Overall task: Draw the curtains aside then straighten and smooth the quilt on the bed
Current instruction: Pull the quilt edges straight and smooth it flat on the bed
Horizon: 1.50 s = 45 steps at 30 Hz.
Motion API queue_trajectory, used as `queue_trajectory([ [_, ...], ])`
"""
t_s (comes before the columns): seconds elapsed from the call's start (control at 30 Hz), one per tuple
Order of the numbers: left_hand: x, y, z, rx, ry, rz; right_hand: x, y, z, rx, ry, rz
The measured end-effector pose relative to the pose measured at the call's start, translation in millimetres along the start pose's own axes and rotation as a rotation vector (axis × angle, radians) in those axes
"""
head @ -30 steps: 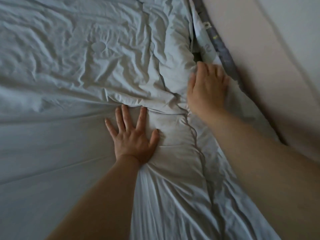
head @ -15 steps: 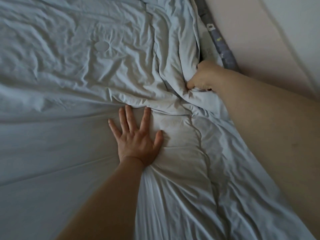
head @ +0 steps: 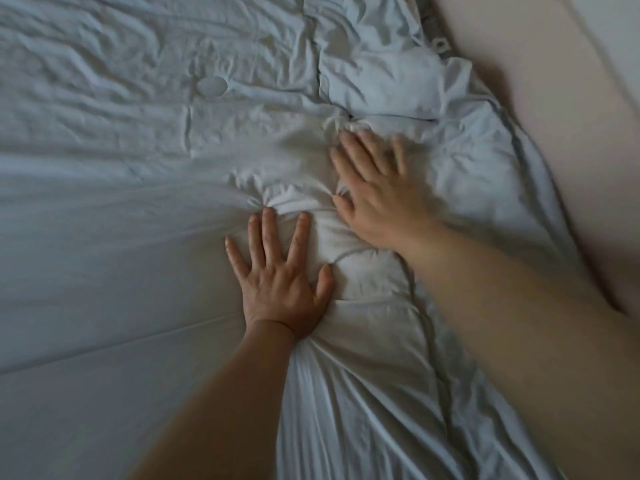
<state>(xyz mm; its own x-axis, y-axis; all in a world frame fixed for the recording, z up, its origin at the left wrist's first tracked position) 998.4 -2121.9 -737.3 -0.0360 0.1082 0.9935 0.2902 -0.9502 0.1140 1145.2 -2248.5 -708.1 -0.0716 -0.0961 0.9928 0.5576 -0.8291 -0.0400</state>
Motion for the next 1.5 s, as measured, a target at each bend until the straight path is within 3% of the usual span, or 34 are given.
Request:
queue_trajectory([
  [0.1,0,1,2,-0.003,0.001,0.005,2,55,9,-0.550,-0.041,-0.002],
  [0.13,0,1,2,-0.002,-0.003,0.013,4,56,14,-0.608,-0.031,0.038],
  [0.2,0,1,0,0.003,-0.017,0.013,5,27,22,-0.415,0.071,0.089],
  [0.27,1,1,1,0.005,-0.027,0.017,-7,-1,21,-0.197,0.021,0.089],
  [0.43,3,-2,0,-0.016,-0.026,-0.015,-32,10,14,-0.392,-0.041,0.036],
  [0.57,6,-9,15,-0.049,0.006,-0.087,-32,3,20,-0.375,-0.031,0.035],
  [0.67,10,-22,74,-0.002,0.039,-0.065,-30,5,21,-0.391,-0.001,0.042],
  [0.83,7,-32,158,0.052,-0.038,-0.010,-31,4,25,-0.370,0.009,0.018],
  [1.5,2,-28,166,0.090,-0.039,-0.019,-25,5,28,-0.369,-0.034,0.051],
])
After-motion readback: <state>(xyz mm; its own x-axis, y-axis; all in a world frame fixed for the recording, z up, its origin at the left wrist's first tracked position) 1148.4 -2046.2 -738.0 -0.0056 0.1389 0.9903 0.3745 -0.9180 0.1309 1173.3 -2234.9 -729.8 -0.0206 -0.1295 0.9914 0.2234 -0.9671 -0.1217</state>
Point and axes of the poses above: each hand's wrist, its own z-axis towards the middle knuckle, its own x-axis out of the back of the hand, y = z × x, the point moved 2 cm from there along z, towards the middle knuckle, and after that the axes turned 5 degrees about z, right-handed, at the moved point
